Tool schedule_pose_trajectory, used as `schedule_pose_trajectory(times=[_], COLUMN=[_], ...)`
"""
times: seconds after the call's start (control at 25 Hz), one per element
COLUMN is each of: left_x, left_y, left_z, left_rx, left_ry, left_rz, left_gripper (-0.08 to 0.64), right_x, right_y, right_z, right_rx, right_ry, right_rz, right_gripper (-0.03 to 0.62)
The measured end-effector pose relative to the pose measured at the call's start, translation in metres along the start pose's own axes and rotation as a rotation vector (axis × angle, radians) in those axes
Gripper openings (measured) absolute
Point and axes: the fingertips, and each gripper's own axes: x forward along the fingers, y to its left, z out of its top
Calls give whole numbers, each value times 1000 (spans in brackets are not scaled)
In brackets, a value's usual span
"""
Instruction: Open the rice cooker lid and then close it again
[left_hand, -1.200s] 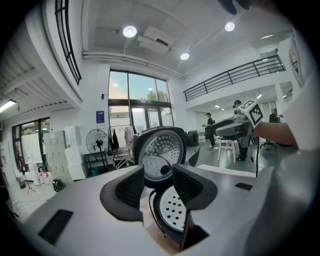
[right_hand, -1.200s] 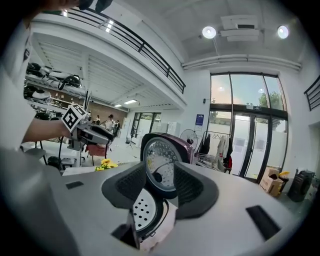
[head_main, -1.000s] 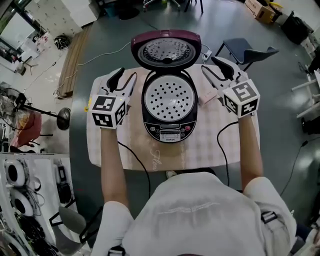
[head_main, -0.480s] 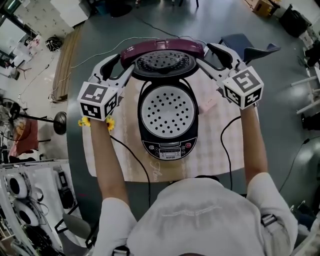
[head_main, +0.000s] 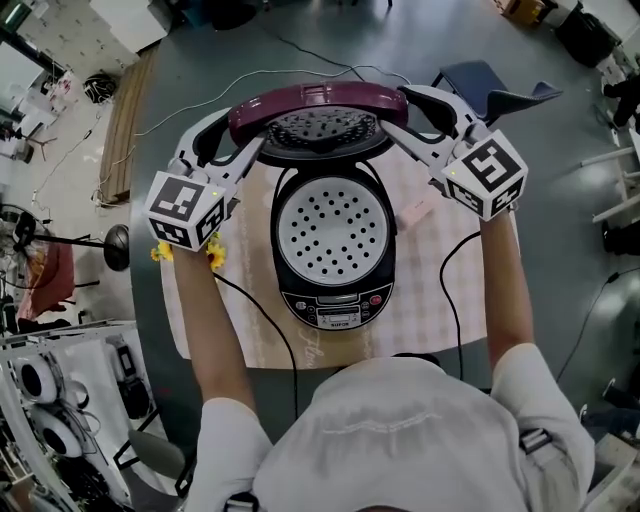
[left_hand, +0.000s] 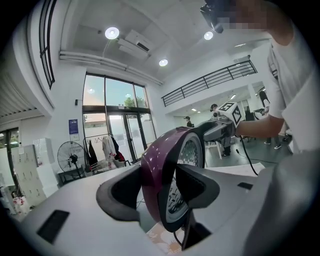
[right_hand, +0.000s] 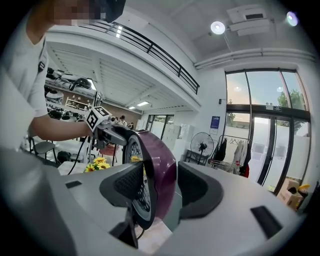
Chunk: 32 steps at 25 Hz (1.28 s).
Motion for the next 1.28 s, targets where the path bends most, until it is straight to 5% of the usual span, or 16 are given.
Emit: schedule_pose_trajectory(times=[0.6,0.88,1.28], left_x=[-37,-61,-89], left_y=[-41,-79,-129], left_z=[-5,-24,-72], left_rx=[-47,155,326], left_ry=[-57,50,281], left_rz=[-43,-25,-73], left_gripper=[244,256,264], right_x=[-28,-51,-74], right_y=[44,81,143], right_z=[-9,-21,-60], right_rx=[14,-39,-151], right_ry=[61,122,267], right_rz=[74,94,182], right_gripper=[224,241,279])
